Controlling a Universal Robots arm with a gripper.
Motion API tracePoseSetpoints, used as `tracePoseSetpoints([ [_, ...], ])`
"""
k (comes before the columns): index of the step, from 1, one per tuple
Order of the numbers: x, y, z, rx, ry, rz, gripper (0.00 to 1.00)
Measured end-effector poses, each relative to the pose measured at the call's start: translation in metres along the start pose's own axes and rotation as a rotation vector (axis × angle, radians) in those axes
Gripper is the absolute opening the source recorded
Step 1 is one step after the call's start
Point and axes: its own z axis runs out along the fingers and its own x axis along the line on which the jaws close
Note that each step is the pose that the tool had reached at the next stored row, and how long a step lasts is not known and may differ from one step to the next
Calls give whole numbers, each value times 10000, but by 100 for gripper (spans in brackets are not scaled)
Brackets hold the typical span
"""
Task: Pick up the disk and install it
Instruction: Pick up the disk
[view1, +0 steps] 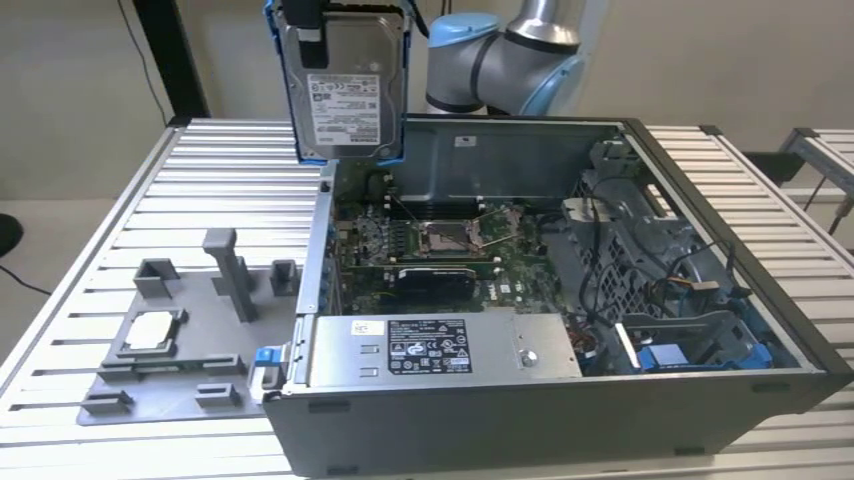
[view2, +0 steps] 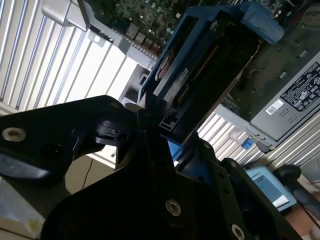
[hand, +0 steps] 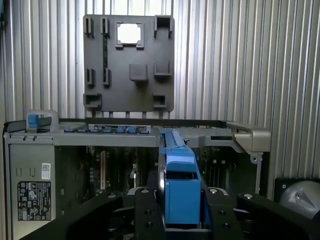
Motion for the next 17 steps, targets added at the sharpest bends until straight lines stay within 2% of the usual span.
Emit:
tracePoseSetpoints([
  [17,10,-675,-9,0,0,0,0],
])
